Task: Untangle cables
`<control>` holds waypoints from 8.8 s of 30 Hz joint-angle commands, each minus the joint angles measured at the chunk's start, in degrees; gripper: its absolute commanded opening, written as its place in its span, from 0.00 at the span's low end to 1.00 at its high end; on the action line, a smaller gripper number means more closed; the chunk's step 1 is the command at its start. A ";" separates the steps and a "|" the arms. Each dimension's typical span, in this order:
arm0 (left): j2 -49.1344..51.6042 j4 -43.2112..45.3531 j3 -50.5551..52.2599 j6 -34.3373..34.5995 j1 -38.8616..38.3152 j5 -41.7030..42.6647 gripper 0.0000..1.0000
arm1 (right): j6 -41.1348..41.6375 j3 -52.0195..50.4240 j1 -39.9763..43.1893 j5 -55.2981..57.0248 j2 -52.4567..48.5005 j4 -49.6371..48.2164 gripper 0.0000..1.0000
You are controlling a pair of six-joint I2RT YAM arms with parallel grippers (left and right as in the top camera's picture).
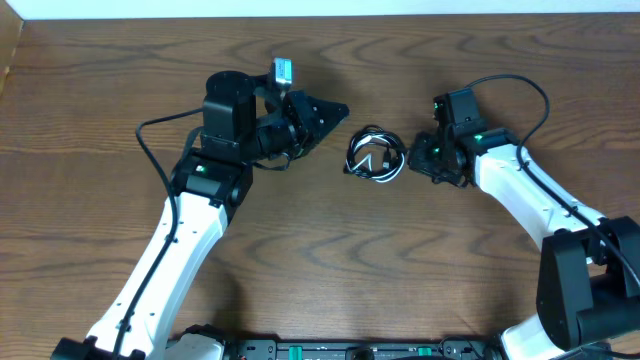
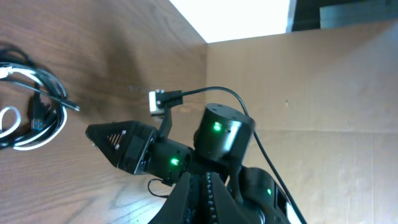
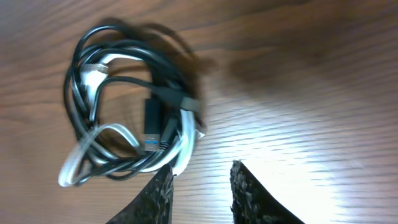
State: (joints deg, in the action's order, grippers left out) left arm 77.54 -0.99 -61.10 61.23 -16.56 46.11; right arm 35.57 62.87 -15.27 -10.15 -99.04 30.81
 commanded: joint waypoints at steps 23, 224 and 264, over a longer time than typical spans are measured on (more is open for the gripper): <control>21.16 -25.51 -12.55 -40.19 -11.19 -27.63 0.25 | -13.79 0.28 11.23 -3.34 12.85 8.46 0.64; 15.91 -45.51 -8.98 -49.99 -9.57 -15.02 0.61 | -9.55 0.22 4.66 -10.78 6.01 0.79 0.66; 26.14 -24.96 -10.03 -27.56 -14.91 -11.58 0.08 | -20.68 0.22 6.56 -26.47 6.01 -3.06 0.68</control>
State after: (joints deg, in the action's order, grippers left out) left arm 107.48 -25.52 -69.80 37.01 -34.52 23.92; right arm 18.81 62.94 -8.93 -29.43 -92.66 28.40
